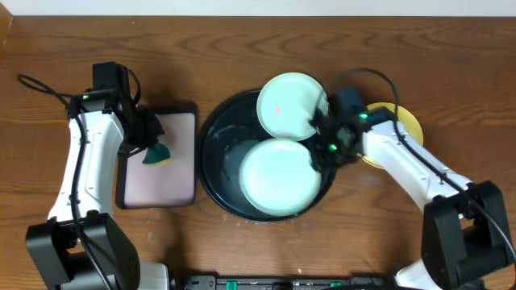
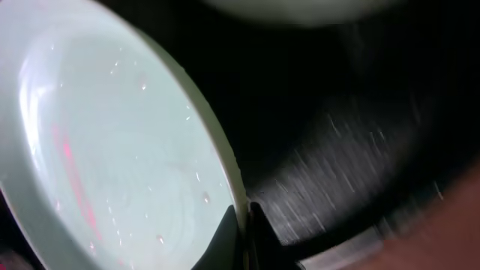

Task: Clean dirty plates on tray and stack at the side
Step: 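Move right gripper to the lower pale green plate and drag it center, then scrub the pale green plate with the sponge in the left gripper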

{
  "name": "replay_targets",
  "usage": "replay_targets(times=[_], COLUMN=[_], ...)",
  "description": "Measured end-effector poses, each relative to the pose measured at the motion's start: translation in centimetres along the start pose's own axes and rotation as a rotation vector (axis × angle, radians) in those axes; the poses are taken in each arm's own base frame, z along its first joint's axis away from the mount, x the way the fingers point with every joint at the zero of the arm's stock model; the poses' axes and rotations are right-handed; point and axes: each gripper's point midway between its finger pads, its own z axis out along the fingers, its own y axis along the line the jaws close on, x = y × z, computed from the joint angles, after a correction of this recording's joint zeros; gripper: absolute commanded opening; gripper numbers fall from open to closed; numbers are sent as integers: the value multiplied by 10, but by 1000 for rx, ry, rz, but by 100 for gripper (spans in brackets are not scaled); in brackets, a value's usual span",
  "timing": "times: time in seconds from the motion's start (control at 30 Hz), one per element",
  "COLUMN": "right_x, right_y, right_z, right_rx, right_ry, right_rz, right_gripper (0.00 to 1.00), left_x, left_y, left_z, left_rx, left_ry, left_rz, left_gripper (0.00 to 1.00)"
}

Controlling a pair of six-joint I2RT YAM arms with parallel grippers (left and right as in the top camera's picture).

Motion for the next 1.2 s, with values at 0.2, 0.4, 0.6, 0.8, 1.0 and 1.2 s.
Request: replay_targets(times=[0.2, 0.4, 0.6, 0.8, 1.0, 1.2], right_x=[-15, -3, -16, -20, -19, -20], right_y=[38, 46, 45, 44, 37, 40], right_z=[17, 61, 73, 77, 84, 84], right_rx=[61, 146, 142, 138, 148, 136], right_ry=[-98, -68, -115, -126, -106, -99], right_rz=[139, 202, 216, 215, 226, 226], right_gripper=[1, 1, 23, 25, 4, 1], left_x=[0, 0, 0, 3, 22, 49], left_y=[0, 0, 0, -3, -23, -60], left_z=[0, 0, 0, 0, 0, 4], left_rx=[0, 0, 0, 12, 40, 65], left_ry=[-1, -1, -1, 12, 63, 92], left_rz=[0, 0, 0, 2, 62, 176], left_gripper=[8, 8, 8, 7, 7, 7])
